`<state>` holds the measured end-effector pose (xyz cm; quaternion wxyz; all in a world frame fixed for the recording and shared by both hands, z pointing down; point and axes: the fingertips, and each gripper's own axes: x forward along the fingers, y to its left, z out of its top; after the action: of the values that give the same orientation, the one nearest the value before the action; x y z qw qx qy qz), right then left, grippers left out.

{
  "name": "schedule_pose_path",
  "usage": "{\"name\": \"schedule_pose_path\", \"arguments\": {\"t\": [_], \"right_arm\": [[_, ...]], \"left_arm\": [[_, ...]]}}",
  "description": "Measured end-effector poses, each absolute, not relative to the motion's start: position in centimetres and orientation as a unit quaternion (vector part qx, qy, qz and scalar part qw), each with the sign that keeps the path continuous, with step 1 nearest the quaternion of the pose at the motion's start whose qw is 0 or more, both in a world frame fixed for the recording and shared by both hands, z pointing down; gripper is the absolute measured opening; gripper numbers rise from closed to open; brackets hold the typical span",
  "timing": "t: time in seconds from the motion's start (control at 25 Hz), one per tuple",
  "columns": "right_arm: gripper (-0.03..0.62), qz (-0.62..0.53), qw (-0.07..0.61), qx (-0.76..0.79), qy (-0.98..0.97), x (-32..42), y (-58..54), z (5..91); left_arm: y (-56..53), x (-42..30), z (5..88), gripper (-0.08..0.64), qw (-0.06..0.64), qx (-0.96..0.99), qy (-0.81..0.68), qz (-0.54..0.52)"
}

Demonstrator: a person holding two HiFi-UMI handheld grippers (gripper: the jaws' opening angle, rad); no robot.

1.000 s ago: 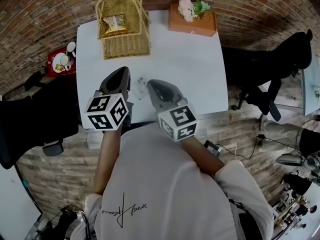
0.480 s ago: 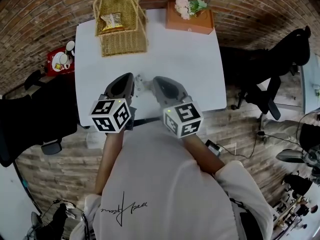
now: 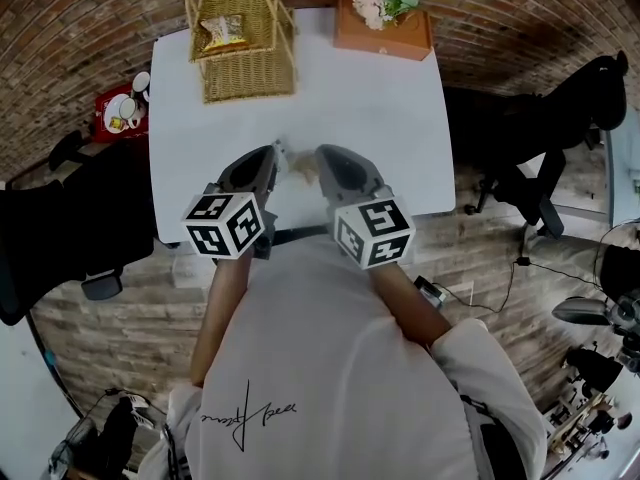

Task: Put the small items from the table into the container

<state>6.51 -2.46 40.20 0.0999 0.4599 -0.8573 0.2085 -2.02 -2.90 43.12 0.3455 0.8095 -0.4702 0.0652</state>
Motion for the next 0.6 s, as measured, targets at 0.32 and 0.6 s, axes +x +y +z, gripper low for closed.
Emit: {"name": "schedule_pose_path", "arguments": {"t": [0.32, 0.6], "right_arm": [[0.021, 0.224, 0.102, 0.485, -0.839, 8.8, -2.3, 41.0], [0.021, 0.236, 0.11, 0.495, -0.829, 9.9, -1.9, 42.0]], "left_arm": [[-1.9, -0.1, 46.4, 0.009, 0.354, 0.806, -0.46, 0.114], [-0.2, 1.9, 49.4, 0.011, 0.398, 0.796, -0.438, 0.127]]}}
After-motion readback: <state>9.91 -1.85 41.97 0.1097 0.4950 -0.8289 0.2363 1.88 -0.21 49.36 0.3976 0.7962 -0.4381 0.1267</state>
